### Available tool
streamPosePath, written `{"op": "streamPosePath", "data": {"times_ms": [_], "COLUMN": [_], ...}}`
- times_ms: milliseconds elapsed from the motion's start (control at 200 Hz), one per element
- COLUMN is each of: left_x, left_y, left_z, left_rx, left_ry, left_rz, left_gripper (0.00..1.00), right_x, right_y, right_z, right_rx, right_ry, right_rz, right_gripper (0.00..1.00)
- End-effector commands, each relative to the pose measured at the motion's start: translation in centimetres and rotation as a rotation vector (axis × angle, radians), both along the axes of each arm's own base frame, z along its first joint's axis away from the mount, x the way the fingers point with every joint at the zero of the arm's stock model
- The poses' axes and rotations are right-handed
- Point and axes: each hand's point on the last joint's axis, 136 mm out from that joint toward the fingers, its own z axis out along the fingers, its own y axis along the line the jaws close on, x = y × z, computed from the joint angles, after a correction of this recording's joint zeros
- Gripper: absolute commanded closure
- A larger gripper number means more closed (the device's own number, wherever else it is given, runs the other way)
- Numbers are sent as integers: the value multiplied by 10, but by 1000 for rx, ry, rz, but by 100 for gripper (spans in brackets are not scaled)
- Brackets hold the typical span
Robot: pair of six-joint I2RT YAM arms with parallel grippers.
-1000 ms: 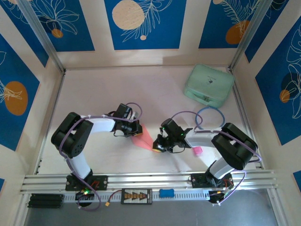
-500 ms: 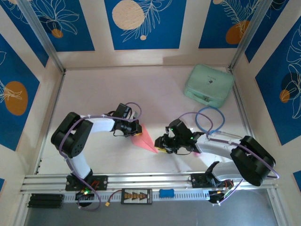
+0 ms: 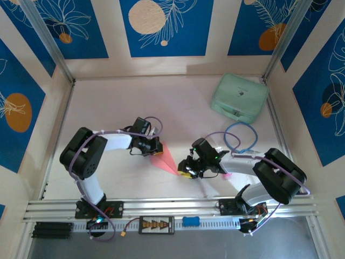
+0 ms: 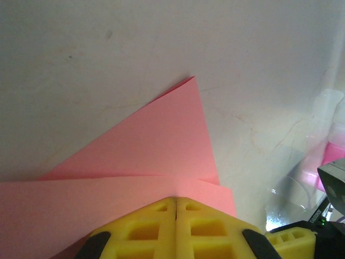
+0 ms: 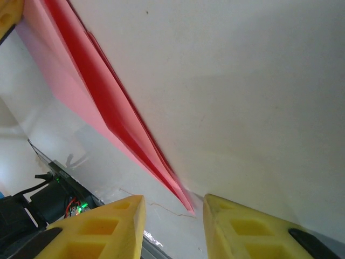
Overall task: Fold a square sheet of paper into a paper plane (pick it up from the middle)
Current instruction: Turn over the paper at the center of the table.
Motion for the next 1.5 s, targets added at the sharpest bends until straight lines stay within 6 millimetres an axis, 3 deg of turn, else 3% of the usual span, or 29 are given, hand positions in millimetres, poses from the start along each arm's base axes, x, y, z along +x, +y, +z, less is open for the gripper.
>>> {"op": "streamPosePath", "data": {"times_ms": [0,345,500,900,1060,1495], "left_x": [-12,-9,-8,-6,-7,-5], "left_y": [18,17,17,17,17,19], "left_z": [-30,-31,-30,-27,-27,-25], "left_rx": [98,84,78,70,70,70], "left_ry": [70,69,70,69,70,65], "left_rz": [5,-6,-4,-4,-6,-2], "left_gripper": [100,100,100,100,100,100], "right_x": [-10,-15,-17,-12,-4,2], "right_y": [11,2,-1,13,20,18], "right_z": [-3,9,2,-1,6,7], "right_rx": [15,-22,-43,-4,32,37], "right_ry": [30,3,22,35,-2,-20], "right_rz": [43,35,25,35,26,-7], "right_gripper": [66,67,66,68,69,68]}}
